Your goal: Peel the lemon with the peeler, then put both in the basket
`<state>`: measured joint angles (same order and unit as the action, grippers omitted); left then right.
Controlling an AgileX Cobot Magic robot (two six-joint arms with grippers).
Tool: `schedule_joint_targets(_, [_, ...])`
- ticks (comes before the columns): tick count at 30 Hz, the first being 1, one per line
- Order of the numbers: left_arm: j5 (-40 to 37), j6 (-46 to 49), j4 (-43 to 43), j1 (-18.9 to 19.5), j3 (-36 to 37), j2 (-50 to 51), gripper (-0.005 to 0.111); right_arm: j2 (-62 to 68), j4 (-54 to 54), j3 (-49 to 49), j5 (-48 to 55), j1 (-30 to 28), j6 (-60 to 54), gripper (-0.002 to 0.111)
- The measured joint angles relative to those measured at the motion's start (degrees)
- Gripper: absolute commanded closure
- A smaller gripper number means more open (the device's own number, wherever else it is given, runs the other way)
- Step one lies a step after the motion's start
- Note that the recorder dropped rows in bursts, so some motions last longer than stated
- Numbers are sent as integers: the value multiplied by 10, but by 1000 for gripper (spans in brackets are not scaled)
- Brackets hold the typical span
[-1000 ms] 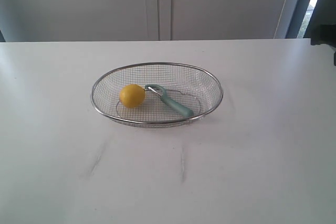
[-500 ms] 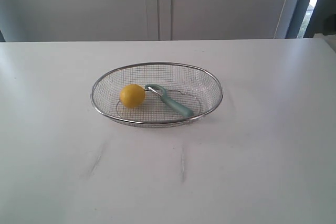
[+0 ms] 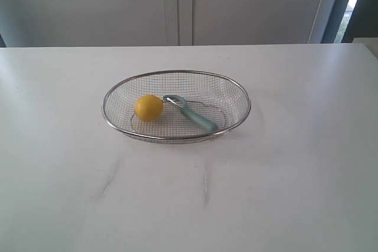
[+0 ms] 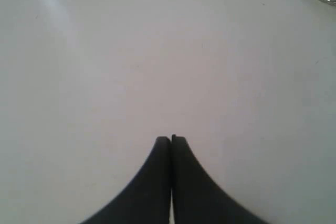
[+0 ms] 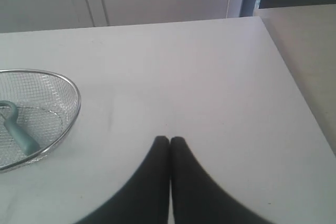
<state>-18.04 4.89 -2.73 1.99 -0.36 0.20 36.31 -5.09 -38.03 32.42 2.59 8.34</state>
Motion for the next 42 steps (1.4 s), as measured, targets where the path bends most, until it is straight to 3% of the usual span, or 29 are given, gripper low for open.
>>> schedule_joint_targets(24, [0,0,0,0,0,0,107,-281,-18,208,-9,-3,-3,108])
schedule_joint_targets(36, [2,0,0,0,0,0,107,-358,-18,267,-25,-87,-3,108])
schedule_joint_targets(42, [2,0,0,0,0,0,107,-360,-18,280,-41,-102,-3,108])
